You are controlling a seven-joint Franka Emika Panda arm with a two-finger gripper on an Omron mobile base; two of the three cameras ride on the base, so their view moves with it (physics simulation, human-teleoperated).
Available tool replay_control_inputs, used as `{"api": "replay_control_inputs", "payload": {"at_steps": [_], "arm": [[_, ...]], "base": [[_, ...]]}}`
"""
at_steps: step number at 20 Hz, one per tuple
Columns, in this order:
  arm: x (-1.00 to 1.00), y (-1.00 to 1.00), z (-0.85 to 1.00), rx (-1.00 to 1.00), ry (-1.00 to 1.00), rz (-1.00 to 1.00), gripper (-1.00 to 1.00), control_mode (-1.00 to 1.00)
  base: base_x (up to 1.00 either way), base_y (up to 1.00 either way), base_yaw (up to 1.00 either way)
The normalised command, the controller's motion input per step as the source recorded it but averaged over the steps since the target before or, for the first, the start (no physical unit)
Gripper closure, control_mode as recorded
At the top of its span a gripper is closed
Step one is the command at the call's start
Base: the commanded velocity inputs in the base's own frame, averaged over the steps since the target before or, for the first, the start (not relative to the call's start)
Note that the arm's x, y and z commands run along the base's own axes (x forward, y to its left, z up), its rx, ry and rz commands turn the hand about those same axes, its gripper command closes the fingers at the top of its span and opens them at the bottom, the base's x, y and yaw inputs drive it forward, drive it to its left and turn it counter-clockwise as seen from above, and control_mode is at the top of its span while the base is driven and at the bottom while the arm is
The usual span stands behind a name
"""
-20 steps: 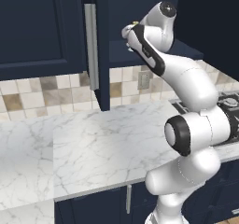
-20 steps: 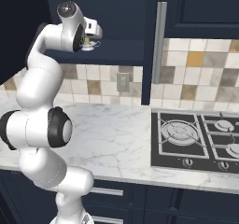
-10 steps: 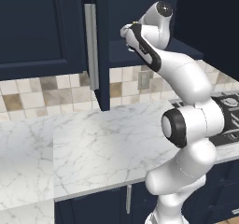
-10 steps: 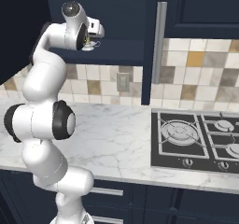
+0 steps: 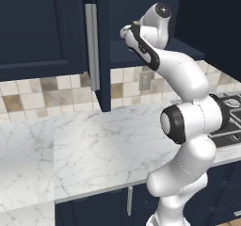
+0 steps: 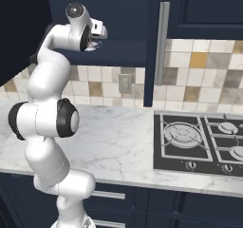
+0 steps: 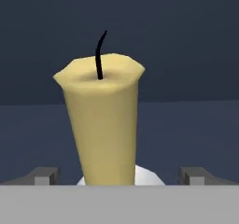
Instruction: Get the candle and the liquor from the cabinet and move them to the dining counter.
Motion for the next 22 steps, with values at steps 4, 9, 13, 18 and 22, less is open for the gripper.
{"api": "replay_control_inputs", "payload": {"at_steps": [4,9,13,18,22], "arm": [[0.19,0.07,-0.03,0.00,-0.02,0.00,-1.00,-1.00],[0.01,0.17,0.00,0.00,-0.03,0.01,1.00,-1.00],[-0.19,0.01,0.00,0.06,-0.03,0.02,1.00,-1.00],[-0.46,0.02,0.00,0.06,-0.02,0.02,1.00,-1.00],[-0.65,0.04,-0.02,0.01,-0.06,0.00,1.00,-1.00]], "base": [[0.00,0.00,0.00],[0.00,0.00,0.00],[0.00,0.00,0.00],[0.00,0.00,0.00],[0.00,0.00,0.00]]}}
